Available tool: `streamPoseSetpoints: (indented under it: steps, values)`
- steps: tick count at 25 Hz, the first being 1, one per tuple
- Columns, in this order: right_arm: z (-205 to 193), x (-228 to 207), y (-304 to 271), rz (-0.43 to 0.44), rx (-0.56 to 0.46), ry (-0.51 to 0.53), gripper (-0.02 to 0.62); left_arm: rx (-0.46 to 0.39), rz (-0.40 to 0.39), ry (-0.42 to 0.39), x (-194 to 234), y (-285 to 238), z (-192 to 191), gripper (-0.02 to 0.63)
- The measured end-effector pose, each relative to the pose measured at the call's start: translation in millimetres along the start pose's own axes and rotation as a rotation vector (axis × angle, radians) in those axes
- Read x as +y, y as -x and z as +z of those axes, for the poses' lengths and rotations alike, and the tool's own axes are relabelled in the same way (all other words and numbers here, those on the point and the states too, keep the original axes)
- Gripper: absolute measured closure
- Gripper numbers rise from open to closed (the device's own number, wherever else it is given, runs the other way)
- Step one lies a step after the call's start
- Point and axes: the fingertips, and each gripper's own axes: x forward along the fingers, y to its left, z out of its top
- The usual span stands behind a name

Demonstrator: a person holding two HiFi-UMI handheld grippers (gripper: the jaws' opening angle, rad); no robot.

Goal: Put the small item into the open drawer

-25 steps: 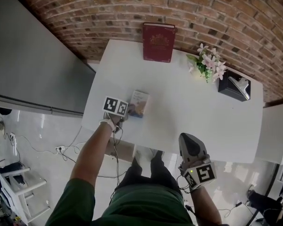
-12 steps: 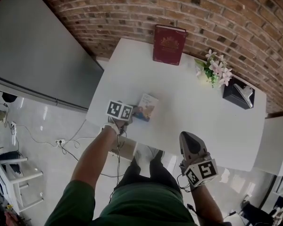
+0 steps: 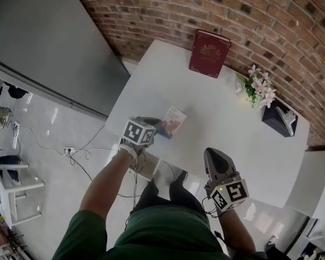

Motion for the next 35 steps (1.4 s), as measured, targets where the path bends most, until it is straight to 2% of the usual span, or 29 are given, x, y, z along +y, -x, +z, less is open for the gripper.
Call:
streamPoseSetpoints:
  steps: [9,16,21,29,35]
  values:
    - [-5,27,-35,0.142,0.043,0.012,0.592,-0.108,0.017,0.214,21,60,-34,0.588]
    - [-16,67,-69,0.267,0.088,0.026,0.592,-0.139,0.072,0.314,41,114,-92,0.589]
    - [-21,101,-91,0.319,0.119,0.042,0.592,-0.158,0.071,0.396,53,143,-136,0.591]
    - [-31,148,-111,0.327,0.152,0.040,0.592,-0.125,0.036,0.432,65,174,-199,0.594]
    - [-46,170,-117,0.299,0.178,0.018,0.592,-0.021,0.008,0.409,77,151,-249,0.596]
